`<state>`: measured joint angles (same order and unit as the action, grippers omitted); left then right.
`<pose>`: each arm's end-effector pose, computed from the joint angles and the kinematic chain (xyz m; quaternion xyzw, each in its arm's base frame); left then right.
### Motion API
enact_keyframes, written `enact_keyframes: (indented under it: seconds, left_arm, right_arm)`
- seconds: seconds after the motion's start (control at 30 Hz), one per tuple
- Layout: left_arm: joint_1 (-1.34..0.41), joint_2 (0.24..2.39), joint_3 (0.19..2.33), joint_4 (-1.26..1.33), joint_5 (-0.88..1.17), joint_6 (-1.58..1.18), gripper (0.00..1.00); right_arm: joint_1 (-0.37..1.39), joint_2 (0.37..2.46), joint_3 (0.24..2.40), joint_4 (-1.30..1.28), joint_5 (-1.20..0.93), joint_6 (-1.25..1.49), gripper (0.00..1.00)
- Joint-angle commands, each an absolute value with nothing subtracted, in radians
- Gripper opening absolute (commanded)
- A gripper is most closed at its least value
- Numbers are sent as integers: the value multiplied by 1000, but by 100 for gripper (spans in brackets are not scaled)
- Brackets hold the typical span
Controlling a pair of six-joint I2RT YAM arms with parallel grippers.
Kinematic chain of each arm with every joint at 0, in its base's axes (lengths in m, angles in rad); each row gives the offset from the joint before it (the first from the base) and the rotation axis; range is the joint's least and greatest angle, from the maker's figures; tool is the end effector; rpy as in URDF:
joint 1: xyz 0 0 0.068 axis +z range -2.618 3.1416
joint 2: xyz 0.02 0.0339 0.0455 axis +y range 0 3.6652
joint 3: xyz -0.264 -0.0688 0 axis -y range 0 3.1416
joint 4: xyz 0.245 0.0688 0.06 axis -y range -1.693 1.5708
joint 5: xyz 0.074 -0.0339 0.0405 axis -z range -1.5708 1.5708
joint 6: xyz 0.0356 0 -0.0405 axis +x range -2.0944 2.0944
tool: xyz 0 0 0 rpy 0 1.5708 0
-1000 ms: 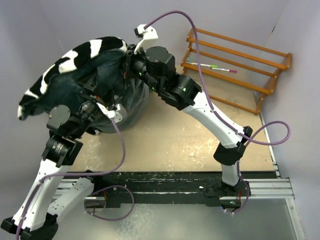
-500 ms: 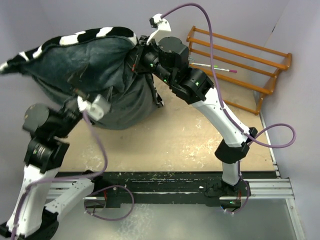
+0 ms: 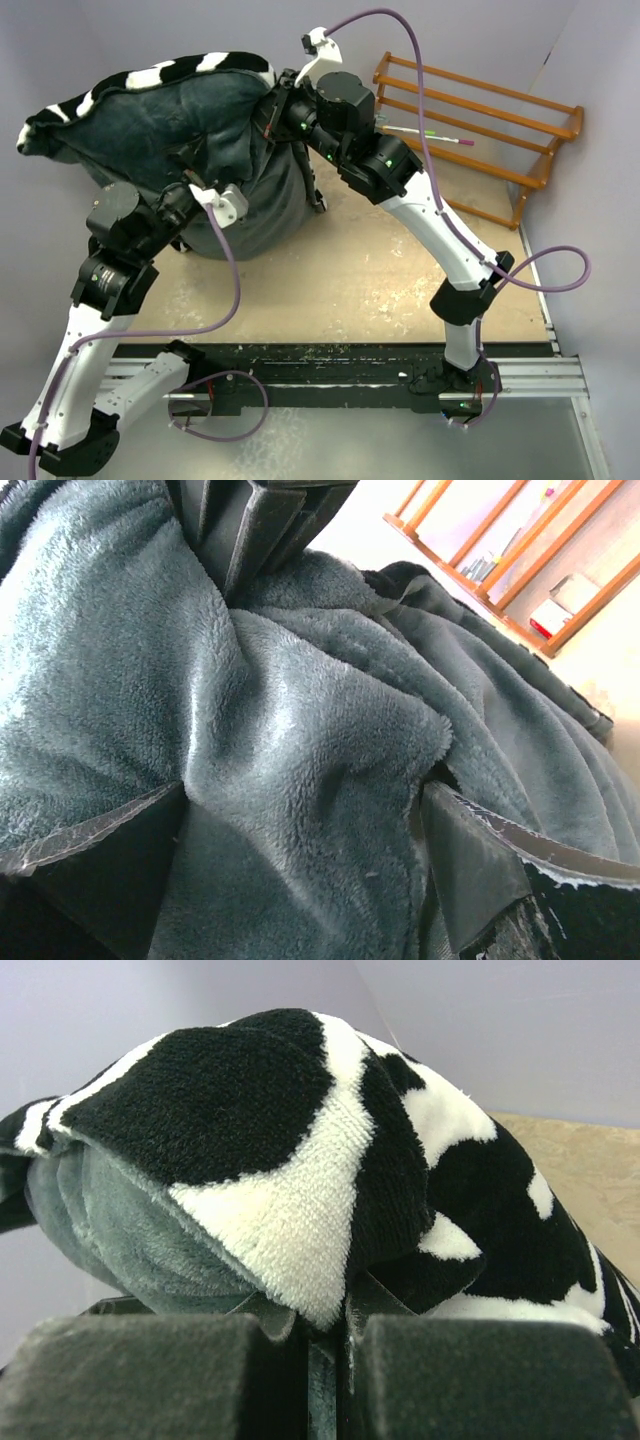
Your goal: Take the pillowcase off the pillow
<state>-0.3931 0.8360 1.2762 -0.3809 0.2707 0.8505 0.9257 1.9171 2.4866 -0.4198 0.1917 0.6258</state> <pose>0.1323 -0.0652 0.4745 0.4757 0.4952 0.0733 0.7233 0.2407 0.3086 0.5607 -0.0253 0.6528 0.4838 0.5824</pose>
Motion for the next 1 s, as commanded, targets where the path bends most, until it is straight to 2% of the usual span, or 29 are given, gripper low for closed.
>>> enact_keyframes:
  seconds: [0.0,0.07,0.13,0.2,0.33,0.4,0.53,0.67,0.83,0.97]
  left_arm:
    - [-391,864,1246,-355,247,865,99]
    - [-392,867,1222,-296,211,893,98]
    - [-391,874,1205,-243,177,928,90]
    - [-392,879,1188,-197,149,969,77]
    - [-392,897,1170,-51,57,979,40]
    - [-392,915,1213,-45,32,929,30]
    - [-392,950,1339,-150,40,770,15]
    - [-390,977,1503,-315,141,608,8]
    - [-391,1005,1603,-407,189,506,4]
    - [-393,1028,1625,-416,144,492,3]
  right_arm:
    - [956,1845,2496,-298,147,642,0]
    - [963,1844,2493,-307,141,633,0]
    - [965,1837,2472,-308,135,625,0]
    - [965,1822,2441,-298,134,624,0]
    - [965,1796,2398,-304,114,620,0]
    - [964,1786,2379,-309,98,606,0]
    - [955,1738,2297,-287,135,565,12]
    - [937,1597,2063,-106,175,550,32]
    - [928,1476,1906,-28,254,518,45]
    - [947,1375,1805,29,372,464,51]
